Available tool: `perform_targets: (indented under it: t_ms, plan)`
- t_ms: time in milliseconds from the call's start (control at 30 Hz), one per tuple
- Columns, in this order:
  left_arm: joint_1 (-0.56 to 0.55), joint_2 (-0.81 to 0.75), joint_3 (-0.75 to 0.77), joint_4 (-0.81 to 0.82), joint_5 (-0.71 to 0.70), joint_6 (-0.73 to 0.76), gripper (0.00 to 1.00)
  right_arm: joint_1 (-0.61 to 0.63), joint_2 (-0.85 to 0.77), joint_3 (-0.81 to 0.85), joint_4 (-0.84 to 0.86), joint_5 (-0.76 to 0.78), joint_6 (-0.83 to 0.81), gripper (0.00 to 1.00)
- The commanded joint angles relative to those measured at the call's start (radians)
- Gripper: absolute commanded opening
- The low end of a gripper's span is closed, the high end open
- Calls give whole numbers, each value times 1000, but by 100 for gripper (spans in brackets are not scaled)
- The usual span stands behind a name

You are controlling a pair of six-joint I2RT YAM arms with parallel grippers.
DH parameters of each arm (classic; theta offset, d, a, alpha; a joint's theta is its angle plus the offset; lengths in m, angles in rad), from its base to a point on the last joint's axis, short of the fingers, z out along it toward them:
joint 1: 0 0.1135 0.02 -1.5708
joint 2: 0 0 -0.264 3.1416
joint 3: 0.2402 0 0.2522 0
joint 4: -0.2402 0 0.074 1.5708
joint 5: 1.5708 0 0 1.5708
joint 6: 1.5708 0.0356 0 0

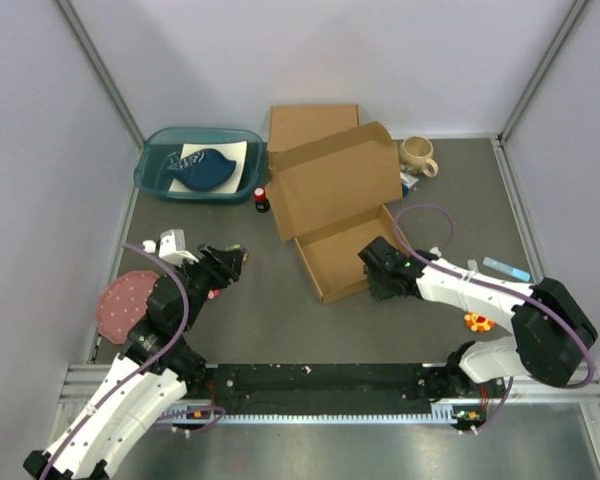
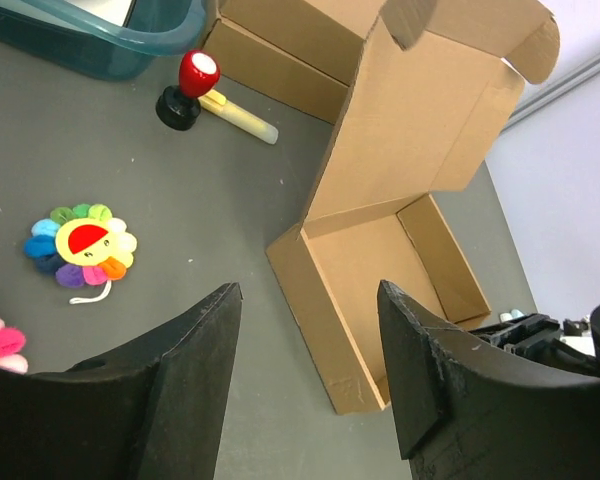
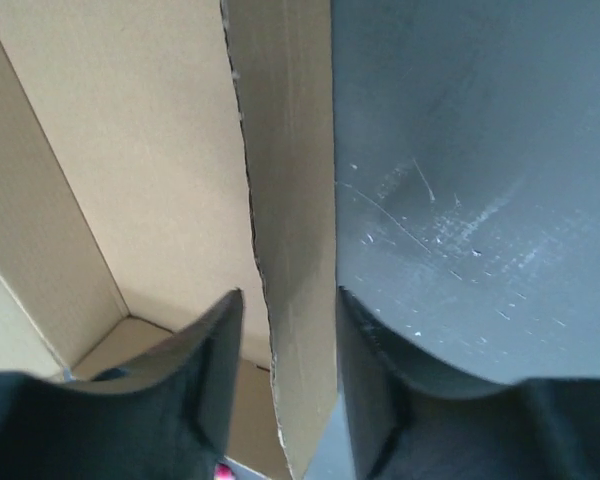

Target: Fold the paper box

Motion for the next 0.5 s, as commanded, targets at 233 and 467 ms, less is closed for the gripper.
perform_targets:
  t_ms: [233, 467]
  plan:
    - [-1, 49, 28, 63, -34, 41, 63, 32, -201, -47, -102, 61, -80, 60]
    - [-1, 44, 49, 20, -103, 87, 64, 91, -313, 56, -222, 83, -394, 68]
